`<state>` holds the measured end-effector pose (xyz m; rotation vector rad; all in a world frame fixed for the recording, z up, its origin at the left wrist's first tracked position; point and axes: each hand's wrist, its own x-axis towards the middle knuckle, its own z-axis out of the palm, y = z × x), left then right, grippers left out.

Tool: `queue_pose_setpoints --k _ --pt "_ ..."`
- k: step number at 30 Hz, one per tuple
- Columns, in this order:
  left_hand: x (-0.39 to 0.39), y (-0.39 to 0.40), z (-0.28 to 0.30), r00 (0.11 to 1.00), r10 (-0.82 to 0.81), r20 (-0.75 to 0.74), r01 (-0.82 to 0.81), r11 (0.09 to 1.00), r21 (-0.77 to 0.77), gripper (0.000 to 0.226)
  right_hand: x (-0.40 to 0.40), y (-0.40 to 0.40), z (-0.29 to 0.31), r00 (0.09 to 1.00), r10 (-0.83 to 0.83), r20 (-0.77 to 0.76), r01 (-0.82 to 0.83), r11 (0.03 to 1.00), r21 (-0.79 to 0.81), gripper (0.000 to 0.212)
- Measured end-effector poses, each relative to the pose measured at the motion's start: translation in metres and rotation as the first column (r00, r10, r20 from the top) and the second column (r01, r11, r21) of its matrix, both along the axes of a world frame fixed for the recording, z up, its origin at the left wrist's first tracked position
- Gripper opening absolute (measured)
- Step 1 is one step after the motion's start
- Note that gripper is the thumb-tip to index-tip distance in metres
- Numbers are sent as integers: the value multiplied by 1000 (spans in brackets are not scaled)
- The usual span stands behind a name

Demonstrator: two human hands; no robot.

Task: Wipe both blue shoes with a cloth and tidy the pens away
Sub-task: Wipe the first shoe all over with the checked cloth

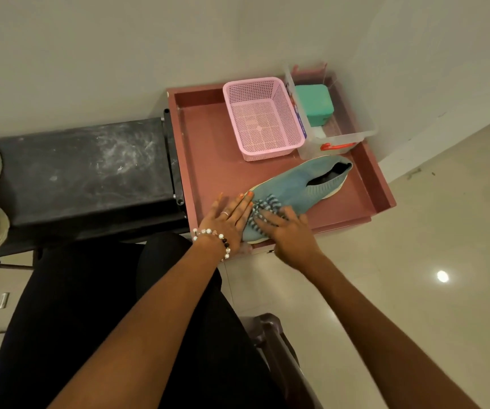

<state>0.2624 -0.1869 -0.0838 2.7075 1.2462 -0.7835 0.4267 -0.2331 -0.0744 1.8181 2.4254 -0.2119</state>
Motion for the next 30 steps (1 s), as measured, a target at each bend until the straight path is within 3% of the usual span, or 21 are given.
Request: queue_pose_setpoints --k 3,6,10,13,16,19,22,25,28,30 --pt "4 -4 0 997 61 40 -60 998 -25 84 10 18 7 971 -141 191 141 990 14 57" --pt "3 -4 -1 993 88 79 -86 996 -35 84 -25 21 10 929 -334 160 348 935 -69 54" --pt "1 -4 -3 982 155 106 -151 988 -43 86 -41 7 8 982 -171 79 183 966 -181 62" --pt "4 -5 0 964 224 141 -215 974 -73 99 -7 17 11 974 -22 227 49 993 -111 59" --pt "5 -7 1 955 247 163 -241 969 -60 100 4 30 13 932 -150 329 177 983 -55 51" --pt "2 -5 0 933 309 183 -291 949 -119 102 -30 29 10 947 -216 240 251 960 -125 55" --pt "1 0 -2 904 381 191 -333 911 -241 105 -42 15 9 988 -123 96 142 964 -225 59" --pt "0 1 -1 891 395 224 -331 902 -276 108 -14 22 12 978 1 210 33 986 -161 63" --pt "1 1 -3 892 390 229 -329 907 -264 109 0 40 15 925 -136 356 177 980 -86 52" --pt "0 2 -3 893 389 228 -329 908 -261 108 -18 43 15 923 -249 294 287 953 -93 51"
